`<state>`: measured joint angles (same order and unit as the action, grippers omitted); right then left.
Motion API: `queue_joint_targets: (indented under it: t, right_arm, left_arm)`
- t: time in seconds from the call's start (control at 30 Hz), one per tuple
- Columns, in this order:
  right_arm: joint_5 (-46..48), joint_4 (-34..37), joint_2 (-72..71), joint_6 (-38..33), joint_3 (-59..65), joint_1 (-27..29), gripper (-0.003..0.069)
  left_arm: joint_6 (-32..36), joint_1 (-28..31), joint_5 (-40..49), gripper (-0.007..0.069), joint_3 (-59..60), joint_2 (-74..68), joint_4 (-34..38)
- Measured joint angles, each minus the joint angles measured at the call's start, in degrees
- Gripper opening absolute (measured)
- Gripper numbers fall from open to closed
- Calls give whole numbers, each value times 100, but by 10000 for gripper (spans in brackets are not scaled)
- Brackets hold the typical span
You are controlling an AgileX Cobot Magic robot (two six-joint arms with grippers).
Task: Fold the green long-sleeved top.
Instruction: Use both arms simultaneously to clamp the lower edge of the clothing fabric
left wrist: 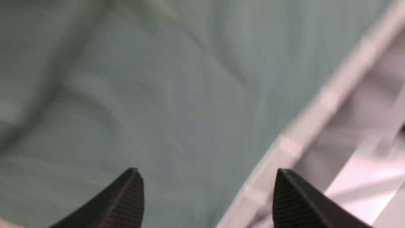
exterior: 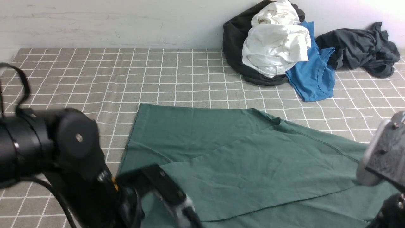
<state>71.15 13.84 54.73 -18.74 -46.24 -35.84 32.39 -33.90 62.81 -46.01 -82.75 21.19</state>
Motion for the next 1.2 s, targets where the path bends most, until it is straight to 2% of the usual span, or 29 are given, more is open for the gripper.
queue_joint_targets:
  t: [0.1,0.2,0.23,0.3,0.33,0.37,0.4,0.43,0.5,0.73,1.2]
  right_arm:
    - [0,116,-12,-222,456,-249,43]
    - [-5,152,-14,-491,869,-507,130]
    - [-5,158,-14,-529,898,-539,146]
    - [-5,164,-14,-656,1211,-705,262]
    - [-5,164,-14,-656,1231,-716,262]
    - [-5,164,-19,-669,1353,-790,341]
    - [-10,164,-19,-675,1377,-808,379]
    - [-11,164,-19,-675,1383,-809,386]
    - [-41,164,-31,-675,1389,-828,451]
    - [-420,164,-32,-676,1389,-844,479]
    - [-524,164,-32,-671,1389,-844,479]
  left_arm:
    - [-223,-976,-36,499,310,0,-773]
    - [-435,-1609,-192,499,594,0,-1285]
    - [-464,-1673,-206,499,629,0,-1337]
    - [-657,-1904,-419,499,862,0,-1537]
    - [-665,-1911,-456,499,880,0,-1546]
    - [-709,-1938,-597,499,1017,0,-1578]
    - [-722,-1946,-687,499,1108,0,-1596]
    - [-730,-1946,-705,499,1127,0,-1595]
    - [-751,-1951,-934,499,1380,0,-1620]
    - [-841,-1958,-1543,499,1745,70,-1935]
    - [-2228,-1976,-1750,485,1679,81,-2892]
